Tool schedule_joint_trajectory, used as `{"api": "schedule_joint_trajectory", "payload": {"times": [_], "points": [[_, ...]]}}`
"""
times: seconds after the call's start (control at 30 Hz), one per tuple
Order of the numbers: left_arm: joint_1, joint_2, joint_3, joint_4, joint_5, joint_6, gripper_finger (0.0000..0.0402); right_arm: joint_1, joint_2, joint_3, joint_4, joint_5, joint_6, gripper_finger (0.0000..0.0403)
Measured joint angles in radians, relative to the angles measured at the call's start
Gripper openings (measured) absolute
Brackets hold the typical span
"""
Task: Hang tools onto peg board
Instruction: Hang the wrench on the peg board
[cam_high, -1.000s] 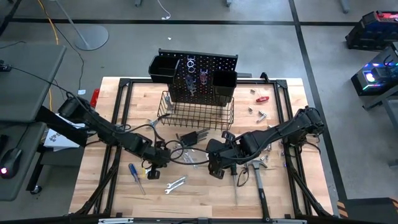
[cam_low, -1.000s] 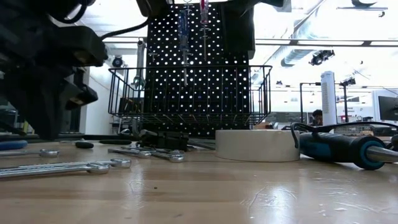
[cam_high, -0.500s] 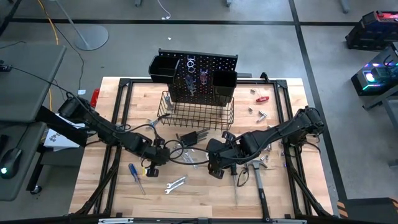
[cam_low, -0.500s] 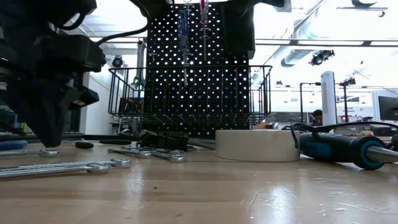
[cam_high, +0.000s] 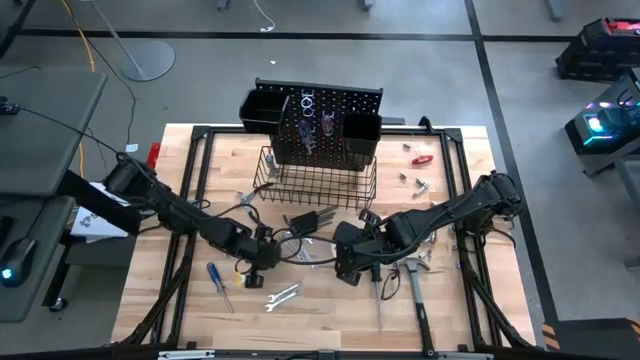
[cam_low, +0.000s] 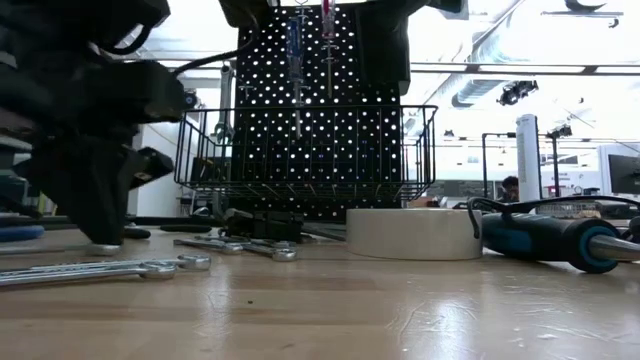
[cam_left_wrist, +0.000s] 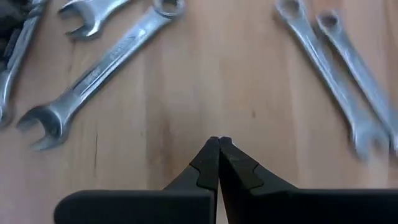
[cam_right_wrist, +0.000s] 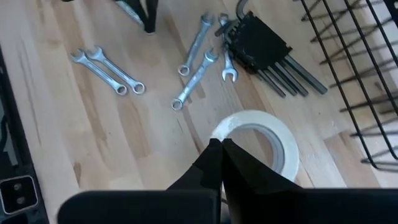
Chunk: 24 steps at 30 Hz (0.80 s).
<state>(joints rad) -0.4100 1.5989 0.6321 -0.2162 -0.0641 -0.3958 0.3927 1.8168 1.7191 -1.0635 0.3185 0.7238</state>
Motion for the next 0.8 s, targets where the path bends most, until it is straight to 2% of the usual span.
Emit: {"api": "schedule_joint_trajectory", "payload": {"times": [0.1,0.27,0.6,0.7,0.8], "points": [[0.006,0.025,0.002,0.046,-0.041,-0.223,0.0,0.0,0.0,0.0,-0.038,-0.002,0.022,0.0],[0.021,0.033,-0.01,0.101,-0.255,-0.648,0.0,0.013,0.0,0.0,-0.071,-0.005,0.04,0.0],[-0.042,0.039,-0.012,0.052,-0.407,-1.395,0.0,0.022,0.016,0.0,-0.092,-0.006,0.03,0.0],[-0.073,0.065,-0.015,0.093,-0.466,-1.568,0.0,0.021,0.034,0.0,-0.092,-0.005,0.019,0.0],[-0.098,0.099,-0.014,0.17,-0.472,-1.64,0.0,0.018,0.057,0.0,-0.086,-0.009,0.017,0.0]]}}
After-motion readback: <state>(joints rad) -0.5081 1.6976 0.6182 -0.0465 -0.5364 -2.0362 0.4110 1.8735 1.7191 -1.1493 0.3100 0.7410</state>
